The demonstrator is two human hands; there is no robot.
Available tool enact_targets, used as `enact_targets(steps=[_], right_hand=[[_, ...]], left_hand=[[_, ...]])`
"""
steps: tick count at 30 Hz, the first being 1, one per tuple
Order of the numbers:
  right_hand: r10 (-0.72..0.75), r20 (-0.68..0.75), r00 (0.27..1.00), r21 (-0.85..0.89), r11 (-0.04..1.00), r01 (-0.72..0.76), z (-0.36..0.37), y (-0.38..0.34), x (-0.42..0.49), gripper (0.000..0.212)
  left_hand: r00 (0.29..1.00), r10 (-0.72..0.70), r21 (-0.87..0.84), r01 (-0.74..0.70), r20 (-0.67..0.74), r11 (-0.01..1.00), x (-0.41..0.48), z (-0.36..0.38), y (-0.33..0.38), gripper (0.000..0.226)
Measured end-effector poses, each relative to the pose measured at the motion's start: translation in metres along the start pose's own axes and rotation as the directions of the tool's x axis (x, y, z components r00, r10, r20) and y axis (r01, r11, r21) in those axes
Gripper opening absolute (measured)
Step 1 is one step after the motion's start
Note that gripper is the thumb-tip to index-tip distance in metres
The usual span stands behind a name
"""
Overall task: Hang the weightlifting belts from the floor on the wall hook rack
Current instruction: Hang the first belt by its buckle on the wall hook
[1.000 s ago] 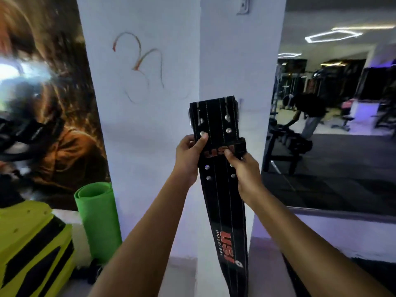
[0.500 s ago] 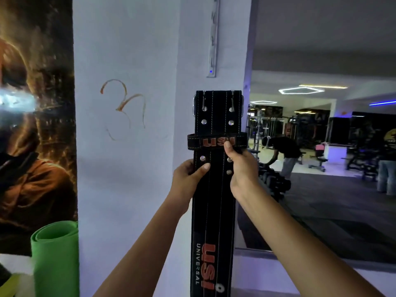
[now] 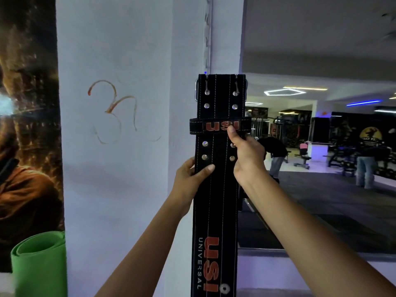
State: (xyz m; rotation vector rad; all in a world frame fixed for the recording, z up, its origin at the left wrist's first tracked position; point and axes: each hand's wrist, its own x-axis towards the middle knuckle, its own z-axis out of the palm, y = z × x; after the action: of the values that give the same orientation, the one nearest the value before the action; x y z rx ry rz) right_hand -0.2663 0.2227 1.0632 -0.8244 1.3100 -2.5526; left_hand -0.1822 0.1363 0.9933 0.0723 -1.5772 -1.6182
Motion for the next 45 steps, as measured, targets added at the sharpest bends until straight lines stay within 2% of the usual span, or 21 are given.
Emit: enact_targets(steps=[4,7,9,14,17,19,21,23,26,28,31,35,41,43,45], right_hand=[[-0.003,-0.01,1.0,0.001,1.0,0.003,0.001,-0.002,-0.002,0.016],[0.007,-0.019,1.0,-0.01,1.0,-0.007,0.001,-0.004,-0.004,0.016],[0.008,-0.024,1.0,-0.024,1.0,-0.008,0.001,-0.003,-0.007,0.019],[0.002,-0.027,1.0,-0.029,1.0,-0.003,0.002,-0.003,-0.011,0.02],[0.011,-0.02,1.0,-0.021,1.0,-0.012,0.001,-0.002,-0.015,0.018],[0.015,-0.021,1.0,-0.021,1.0,-0.015,-0.001,-0.001,-0.018,0.017],[0.012,-0.029,1.0,-0.039,0.999,-0.013,-0.002,-0.002,-0.021,0.015],[0.009,-0.032,0.999,-0.052,0.999,-0.011,-0.003,-0.003,-0.022,0.014],[0.007,-0.039,0.999,-0.075,0.997,-0.01,-0.005,-0.007,-0.022,0.014],[0.007,-0.039,0.999,-0.077,0.997,-0.01,-0.006,-0.009,-0.023,0.015],[0.003,-0.044,0.999,-0.079,0.997,-0.006,-0.008,-0.009,-0.025,0.016],[0.0,-0.04,0.999,-0.099,0.995,-0.004,-0.013,-0.01,-0.029,0.015],[-0.007,-0.056,0.998,-0.069,0.998,0.003,-0.017,-0.014,-0.03,0.017],[-0.003,-0.053,0.999,-0.062,0.998,0.0,-0.019,-0.015,-0.031,0.017],[0.0,-0.057,0.998,-0.077,0.997,-0.004,-0.023,-0.014,-0.033,0.017]], left_hand=[[0.979,-0.169,0.112,0.156,0.118,0.981,-0.025,-0.015,-0.04,0.028],[0.956,-0.261,0.184,0.234,0.135,0.955,-0.043,-0.023,-0.066,0.031],[0.956,-0.255,0.197,0.225,0.142,0.954,-0.043,-0.023,-0.064,0.033],[0.982,-0.167,0.044,0.164,0.083,0.986,-0.032,-0.016,-0.041,0.031],[0.961,-0.252,0.179,0.229,0.114,0.957,-0.051,-0.025,-0.066,0.03],[0.924,-0.337,0.3,0.275,0.179,0.913,-0.07,-0.034,-0.089,0.022],[0.902,-0.372,0.35,0.282,0.222,0.893,-0.079,-0.039,-0.098,0.015],[0.915,-0.343,0.331,0.262,0.213,0.906,-0.075,-0.039,-0.092,0.017],[0.942,-0.276,0.196,0.239,0.19,0.951,-0.061,-0.029,-0.075,0.031],[0.947,-0.272,0.168,0.244,0.171,0.955,-0.06,-0.025,-0.076,0.03],[0.926,-0.324,0.277,0.265,0.196,0.924,-0.08,-0.029,-0.102,0.018],[0.882,-0.419,0.425,0.302,0.214,0.853,-0.1,-0.031,-0.126,0.02],[0.929,-0.298,0.274,0.234,0.22,0.933,-0.079,-0.018,-0.098,0.022],[0.914,-0.33,0.322,0.247,0.235,0.914,-0.09,-0.019,-0.107,0.021],[0.87,-0.403,0.433,0.259,0.283,0.863,-0.103,-0.024,-0.117,0.018]])
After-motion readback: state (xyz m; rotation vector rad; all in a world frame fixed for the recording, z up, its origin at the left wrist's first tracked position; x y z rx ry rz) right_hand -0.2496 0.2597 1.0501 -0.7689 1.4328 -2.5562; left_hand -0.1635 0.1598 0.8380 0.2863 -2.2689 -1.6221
